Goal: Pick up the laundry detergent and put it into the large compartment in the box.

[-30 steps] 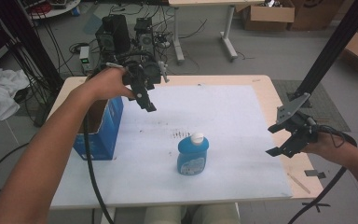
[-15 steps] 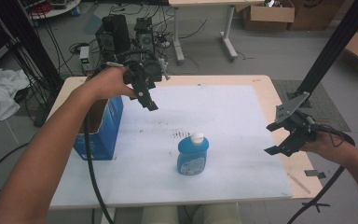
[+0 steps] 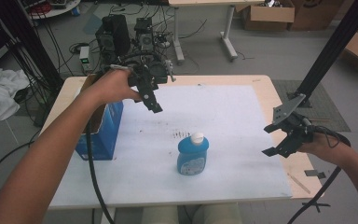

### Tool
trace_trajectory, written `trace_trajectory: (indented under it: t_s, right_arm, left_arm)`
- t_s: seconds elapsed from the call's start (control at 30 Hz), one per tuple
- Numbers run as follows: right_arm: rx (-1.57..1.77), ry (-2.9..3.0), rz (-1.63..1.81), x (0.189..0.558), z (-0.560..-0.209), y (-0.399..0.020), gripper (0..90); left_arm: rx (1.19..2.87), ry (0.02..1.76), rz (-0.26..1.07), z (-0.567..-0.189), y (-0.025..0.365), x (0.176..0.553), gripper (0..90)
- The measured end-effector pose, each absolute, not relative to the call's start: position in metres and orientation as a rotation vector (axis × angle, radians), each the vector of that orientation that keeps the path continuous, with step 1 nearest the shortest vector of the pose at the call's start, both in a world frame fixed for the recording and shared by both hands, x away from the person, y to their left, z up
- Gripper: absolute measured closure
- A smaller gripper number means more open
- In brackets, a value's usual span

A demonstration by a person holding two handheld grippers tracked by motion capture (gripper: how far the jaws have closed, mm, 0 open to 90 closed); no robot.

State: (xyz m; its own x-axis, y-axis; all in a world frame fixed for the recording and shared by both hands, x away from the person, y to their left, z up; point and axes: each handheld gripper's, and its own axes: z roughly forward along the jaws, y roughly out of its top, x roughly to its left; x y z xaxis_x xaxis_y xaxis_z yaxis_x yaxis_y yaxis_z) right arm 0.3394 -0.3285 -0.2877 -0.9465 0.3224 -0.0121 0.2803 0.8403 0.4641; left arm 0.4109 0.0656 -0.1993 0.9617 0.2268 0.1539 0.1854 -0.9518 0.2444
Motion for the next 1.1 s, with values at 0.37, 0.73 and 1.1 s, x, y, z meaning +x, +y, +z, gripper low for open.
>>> trace_trajectory:
  t_s: [0.37, 0.73, 1.1]
  right_arm:
    - [0.479, 2.913, 0.741, 0.337, -0.290, -0.329, 16.5]
    - [0.478, 2.907, 0.754, 0.336, -0.291, -0.331, 16.5]
    - [0.478, 2.903, 0.757, 0.335, -0.292, -0.332, 16.6]
  left_arm:
    - [2.842, 0.274, 0.225, -0.193, 0.057, 0.389, 18.2]
    - [2.800, 0.180, 0.169, -0.192, 0.039, 0.366, 18.1]
    - [2.799, 0.118, 0.170, -0.192, 0.023, 0.353, 17.9]
